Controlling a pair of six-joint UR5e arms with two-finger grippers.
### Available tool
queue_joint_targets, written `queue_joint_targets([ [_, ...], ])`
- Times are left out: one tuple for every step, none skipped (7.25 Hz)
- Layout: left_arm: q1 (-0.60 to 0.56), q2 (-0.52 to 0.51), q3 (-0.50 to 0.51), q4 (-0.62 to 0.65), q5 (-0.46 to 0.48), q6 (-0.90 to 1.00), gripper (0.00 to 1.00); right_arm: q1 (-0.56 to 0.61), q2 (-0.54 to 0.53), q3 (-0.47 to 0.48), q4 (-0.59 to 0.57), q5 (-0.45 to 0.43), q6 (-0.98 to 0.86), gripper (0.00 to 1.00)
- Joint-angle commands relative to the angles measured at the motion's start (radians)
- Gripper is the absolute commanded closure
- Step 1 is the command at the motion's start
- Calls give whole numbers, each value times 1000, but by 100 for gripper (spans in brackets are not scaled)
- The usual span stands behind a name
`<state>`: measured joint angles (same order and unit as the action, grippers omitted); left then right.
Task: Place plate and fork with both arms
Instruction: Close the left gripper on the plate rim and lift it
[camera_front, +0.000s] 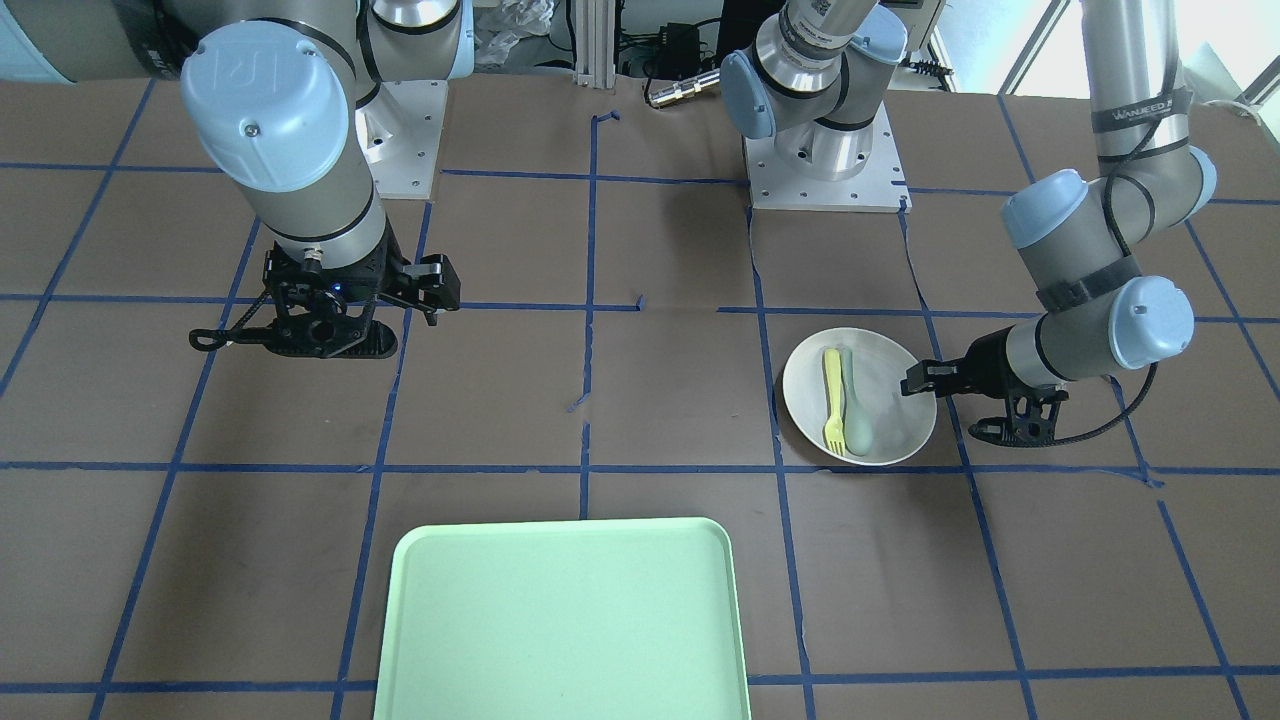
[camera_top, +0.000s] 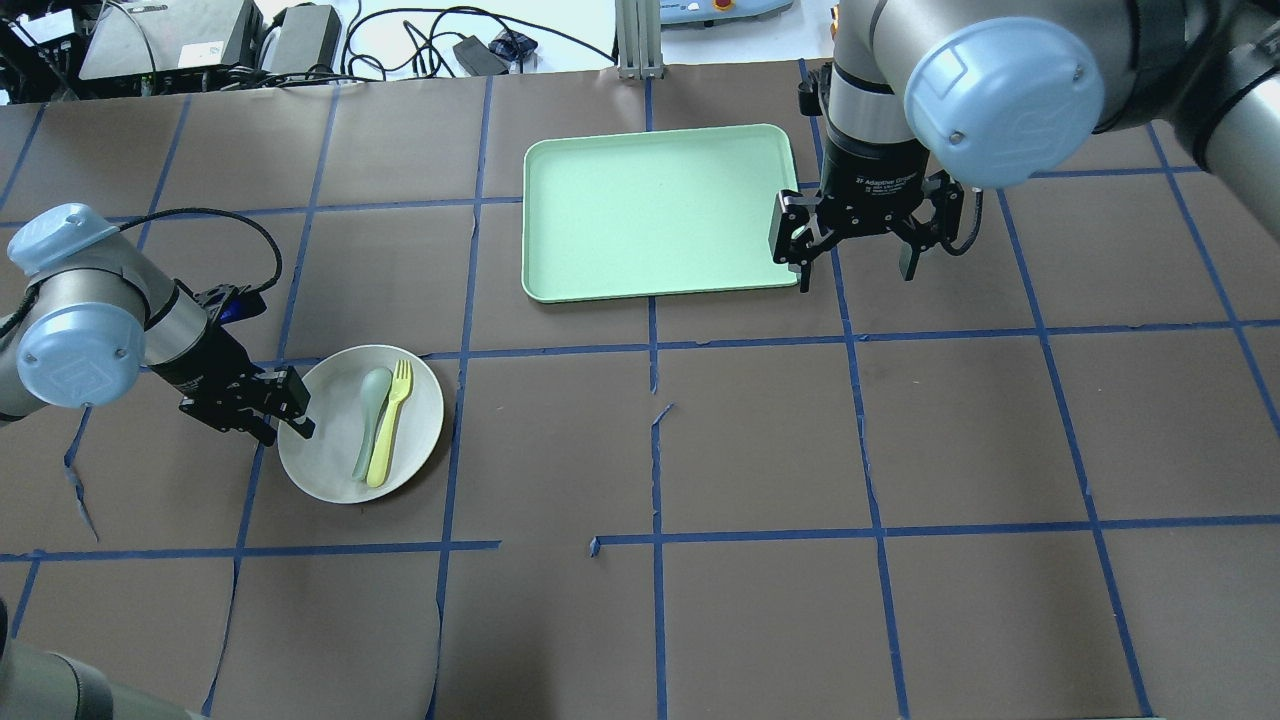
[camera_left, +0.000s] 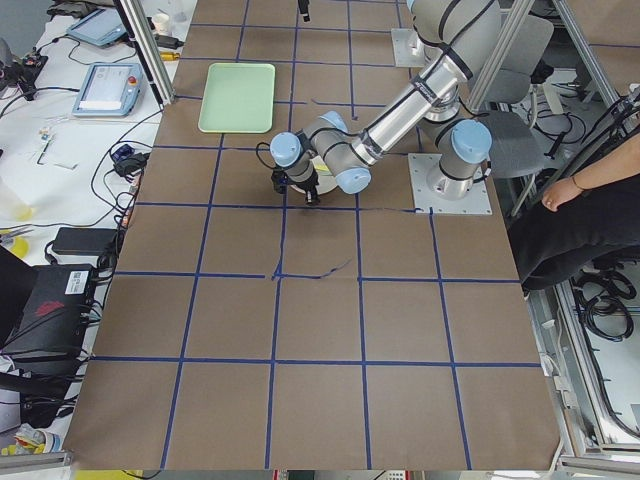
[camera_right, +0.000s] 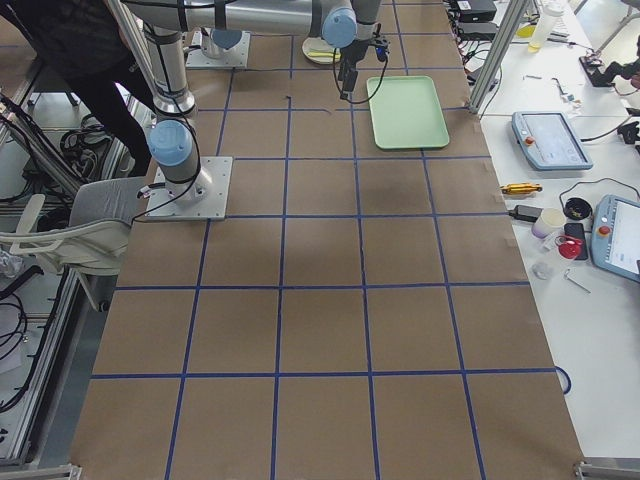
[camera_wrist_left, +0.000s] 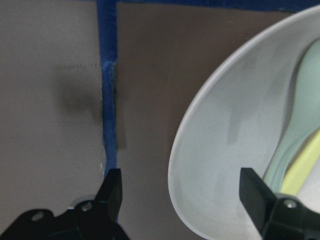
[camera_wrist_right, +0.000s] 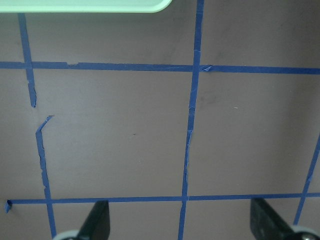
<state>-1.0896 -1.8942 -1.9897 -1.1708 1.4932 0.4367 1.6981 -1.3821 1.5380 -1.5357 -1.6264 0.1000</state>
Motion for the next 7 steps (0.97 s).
queue_joint_targets([
  [-1, 1, 18, 5, -1, 5, 100, 0, -2, -1, -1, -3, 3, 0],
  [-1, 6, 47, 5, -7, 2, 100, 0, 0, -2, -1, -4, 3, 0],
  [-1, 18, 98, -15, -10, -1, 100, -2, 0, -1, -1, -19, 1, 0],
  [1, 24, 168, -111, -33, -9, 100, -2, -2, -2, -1, -23, 3, 0],
  [4, 24, 257, -244, -91, -25, 100, -2, -2, -2, -1, -23, 1, 0],
  [-9, 8, 332, -297, -155, -156, 100, -2, -2, -2, -1, -23, 0, 0],
  [-72, -12, 389, -308, -221, -273, 100, -2, -2, -2, 0, -26, 0, 0],
])
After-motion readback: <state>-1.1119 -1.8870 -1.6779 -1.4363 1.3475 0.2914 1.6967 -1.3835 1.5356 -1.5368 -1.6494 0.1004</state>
